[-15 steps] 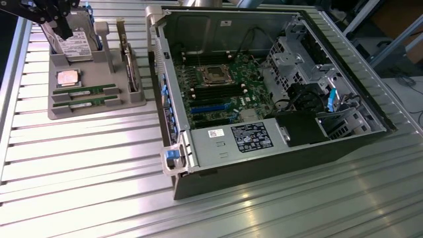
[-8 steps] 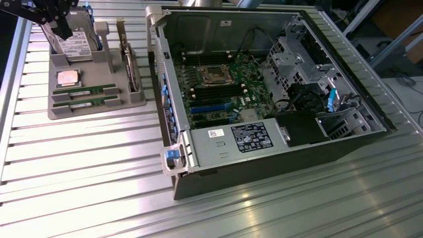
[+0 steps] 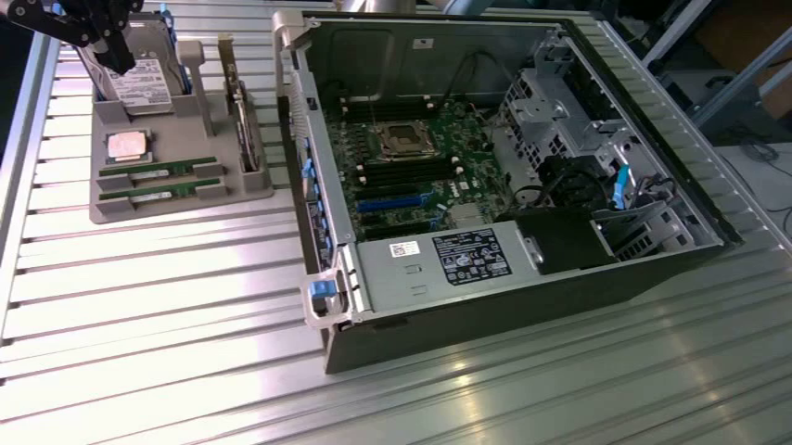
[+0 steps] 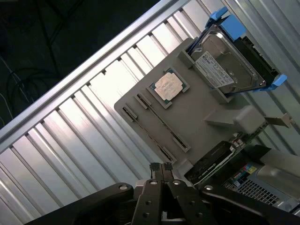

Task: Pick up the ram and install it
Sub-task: 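Pick up the ram and move it above insertion slot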

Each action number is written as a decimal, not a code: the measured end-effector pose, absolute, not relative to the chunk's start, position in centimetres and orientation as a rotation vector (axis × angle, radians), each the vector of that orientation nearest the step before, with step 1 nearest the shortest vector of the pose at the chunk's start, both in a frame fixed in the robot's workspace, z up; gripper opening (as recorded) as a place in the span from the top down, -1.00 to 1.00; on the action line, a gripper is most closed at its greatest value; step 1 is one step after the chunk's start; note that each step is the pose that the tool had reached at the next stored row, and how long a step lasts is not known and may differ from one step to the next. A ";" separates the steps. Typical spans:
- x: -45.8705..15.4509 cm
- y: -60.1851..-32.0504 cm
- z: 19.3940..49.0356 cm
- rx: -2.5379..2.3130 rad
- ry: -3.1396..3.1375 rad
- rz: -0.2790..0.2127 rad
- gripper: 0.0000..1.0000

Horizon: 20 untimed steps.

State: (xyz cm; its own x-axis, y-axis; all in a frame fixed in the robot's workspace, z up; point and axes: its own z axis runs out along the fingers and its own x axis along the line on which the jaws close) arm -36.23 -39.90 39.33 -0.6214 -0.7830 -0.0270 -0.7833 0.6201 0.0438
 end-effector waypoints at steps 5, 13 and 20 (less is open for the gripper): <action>-36.2 -39.9 39.3 -1.465 2.774 0.081 0.79; -36.2 -39.9 39.3 -1.565 2.721 0.081 0.79; -36.2 -39.9 39.3 -1.679 2.655 0.081 0.79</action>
